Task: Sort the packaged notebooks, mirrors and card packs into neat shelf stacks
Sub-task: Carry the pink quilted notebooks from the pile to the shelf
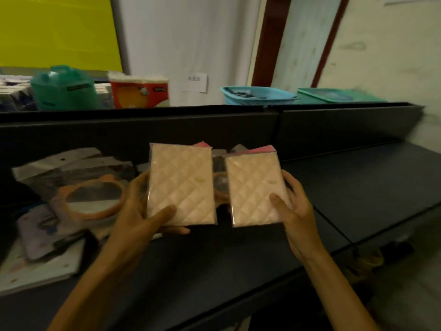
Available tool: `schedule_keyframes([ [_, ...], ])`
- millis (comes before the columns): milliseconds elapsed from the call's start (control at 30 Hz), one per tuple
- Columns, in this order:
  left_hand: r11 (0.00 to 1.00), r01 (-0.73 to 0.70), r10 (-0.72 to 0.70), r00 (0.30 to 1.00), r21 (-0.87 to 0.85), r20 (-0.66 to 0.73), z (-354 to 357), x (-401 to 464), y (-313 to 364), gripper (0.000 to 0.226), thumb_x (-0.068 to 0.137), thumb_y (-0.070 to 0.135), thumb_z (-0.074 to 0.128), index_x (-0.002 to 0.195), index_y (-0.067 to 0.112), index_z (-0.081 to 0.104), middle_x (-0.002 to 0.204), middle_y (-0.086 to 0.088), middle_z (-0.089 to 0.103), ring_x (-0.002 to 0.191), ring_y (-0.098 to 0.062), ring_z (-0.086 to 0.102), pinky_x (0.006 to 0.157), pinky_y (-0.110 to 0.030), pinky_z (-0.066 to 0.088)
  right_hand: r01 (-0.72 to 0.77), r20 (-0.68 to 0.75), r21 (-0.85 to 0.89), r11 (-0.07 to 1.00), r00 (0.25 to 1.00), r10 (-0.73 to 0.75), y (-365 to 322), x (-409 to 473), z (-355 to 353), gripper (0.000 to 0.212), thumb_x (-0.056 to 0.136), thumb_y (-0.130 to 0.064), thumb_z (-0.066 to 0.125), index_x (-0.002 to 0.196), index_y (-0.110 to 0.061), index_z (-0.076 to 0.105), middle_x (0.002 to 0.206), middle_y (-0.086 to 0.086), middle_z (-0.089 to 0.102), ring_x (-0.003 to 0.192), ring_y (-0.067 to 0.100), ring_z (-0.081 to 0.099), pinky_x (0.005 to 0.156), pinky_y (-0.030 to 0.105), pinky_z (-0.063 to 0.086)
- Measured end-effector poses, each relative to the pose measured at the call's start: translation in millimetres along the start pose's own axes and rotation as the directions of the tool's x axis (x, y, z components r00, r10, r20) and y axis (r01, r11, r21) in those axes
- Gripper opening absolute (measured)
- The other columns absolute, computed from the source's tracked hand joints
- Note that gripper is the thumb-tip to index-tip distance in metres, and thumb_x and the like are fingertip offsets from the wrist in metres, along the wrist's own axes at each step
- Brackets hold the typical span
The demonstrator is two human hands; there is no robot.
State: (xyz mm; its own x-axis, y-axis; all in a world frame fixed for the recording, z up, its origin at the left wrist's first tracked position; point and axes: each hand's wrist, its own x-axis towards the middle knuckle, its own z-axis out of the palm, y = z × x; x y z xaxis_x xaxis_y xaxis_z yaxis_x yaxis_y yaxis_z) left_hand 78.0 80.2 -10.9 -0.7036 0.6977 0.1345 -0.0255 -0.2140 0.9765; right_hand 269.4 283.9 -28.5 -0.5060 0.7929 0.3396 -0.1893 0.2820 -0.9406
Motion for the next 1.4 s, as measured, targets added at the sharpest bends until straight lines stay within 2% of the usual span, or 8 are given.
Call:
schedule_keyframes([
  [167, 0.999, 0.031, -0.028, 0.996, -0.038, 0.087, 105, -3, -30, 0.078, 0.081, -0.005, 0.06, 0.137, 0.042, 0.034, 0.134, 0.004, 0.05, 0.106, -0.022, 0.062, 0.061, -0.033, 0.058, -0.009, -0.108, -0.017, 1.0, 0.994, 0.007, 1, -19, -109, 0.049, 0.09, -0.007, 0.058, 0.133, -0.026, 0.045, 0.123, -0.007, 0.061, 0.107, 0.005, 0.062, 0.077, 0.019, 0.053],
  [300, 0.997, 0.061, -0.051, 0.985, -0.052, 0.165, 199, -14, -48, 0.077, 0.082, -0.003, 0.059, 0.141, 0.038, 0.032, 0.132, 0.005, 0.051, 0.108, -0.022, 0.06, 0.06, -0.031, 0.058, -0.015, -0.192, -0.05, 0.999, 0.981, 0.005, 5, -29, -210, 0.049, 0.089, -0.007, 0.059, 0.125, -0.037, 0.048, 0.121, -0.007, 0.063, 0.106, 0.007, 0.063, 0.078, 0.022, 0.053],
  [467, 0.999, 0.05, -0.045, 0.973, -0.014, 0.224, 307, -25, -75, 0.079, 0.081, -0.004, 0.063, 0.141, 0.036, 0.031, 0.129, 0.009, 0.049, 0.107, -0.018, 0.058, 0.059, -0.03, 0.058, -0.042, -0.272, -0.072, 0.997, 0.962, 0.021, 15, -36, -321, 0.051, 0.088, -0.007, 0.06, 0.129, -0.035, 0.047, 0.122, -0.005, 0.062, 0.108, 0.013, 0.063, 0.086, 0.035, 0.053],
  [600, 0.994, 0.097, -0.081, 0.951, -0.039, 0.297, 375, -23, -88, 0.078, 0.082, -0.006, 0.061, 0.14, 0.038, 0.031, 0.127, 0.011, 0.048, 0.106, -0.024, 0.06, 0.06, -0.04, 0.059, -0.046, -0.323, -0.08, 0.996, 0.946, 0.018, 16, -31, -389, 0.051, 0.089, -0.005, 0.059, 0.129, -0.033, 0.046, 0.12, -0.005, 0.063, 0.104, 0.01, 0.064, 0.077, 0.025, 0.055],
  [867, 0.991, 0.122, -0.099, 0.933, -0.047, 0.347, 493, 7, -121, 0.077, 0.083, -0.009, 0.06, 0.138, 0.036, 0.032, 0.128, 0.009, 0.047, 0.106, -0.025, 0.059, 0.057, -0.039, 0.059, -0.053, -0.408, -0.075, 0.996, 0.913, 0.018, 44, -4, -498, 0.05, 0.089, 0.002, 0.055, 0.123, -0.034, 0.049, 0.118, -0.006, 0.064, 0.1, 0.009, 0.066, 0.072, 0.02, 0.053],
  [1067, 0.987, 0.15, -0.118, 0.927, -0.063, 0.357, 582, 55, -146, 0.078, 0.081, -0.007, 0.062, 0.136, 0.041, 0.034, 0.138, 0.0, 0.044, 0.111, -0.03, 0.057, 0.059, -0.038, 0.059, -0.06, -0.428, -0.121, 0.991, 0.904, 0.002, 61, 51, -580, 0.05, 0.088, 0.0, 0.057, 0.121, -0.037, 0.05, 0.121, -0.005, 0.063, 0.102, 0.009, 0.064, 0.075, 0.019, 0.052],
  [1333, 0.984, 0.132, -0.084, 0.936, -0.118, 0.342, 688, 120, -152, 0.078, 0.082, -0.007, 0.06, 0.138, 0.04, 0.033, 0.134, 0.002, 0.047, 0.107, -0.028, 0.059, 0.058, -0.037, 0.059, -0.102, -0.356, -0.163, 0.981, 0.934, 0.038, 80, 159, -667, 0.052, 0.087, -0.006, 0.062, 0.121, -0.043, 0.048, 0.117, -0.009, 0.064, 0.101, 0.013, 0.066, 0.081, 0.034, 0.056],
  [1400, 0.985, 0.142, -0.104, 0.94, -0.096, 0.325, 703, 133, -155, 0.078, 0.082, -0.005, 0.061, 0.137, 0.043, 0.033, 0.136, 0.002, 0.045, 0.109, -0.029, 0.058, 0.06, -0.037, 0.059, -0.122, -0.338, -0.152, 0.981, 0.939, 0.064, 87, 182, -681, 0.052, 0.087, -0.007, 0.062, 0.118, -0.048, 0.048, 0.116, -0.012, 0.063, 0.101, 0.012, 0.065, 0.078, 0.032, 0.056],
])
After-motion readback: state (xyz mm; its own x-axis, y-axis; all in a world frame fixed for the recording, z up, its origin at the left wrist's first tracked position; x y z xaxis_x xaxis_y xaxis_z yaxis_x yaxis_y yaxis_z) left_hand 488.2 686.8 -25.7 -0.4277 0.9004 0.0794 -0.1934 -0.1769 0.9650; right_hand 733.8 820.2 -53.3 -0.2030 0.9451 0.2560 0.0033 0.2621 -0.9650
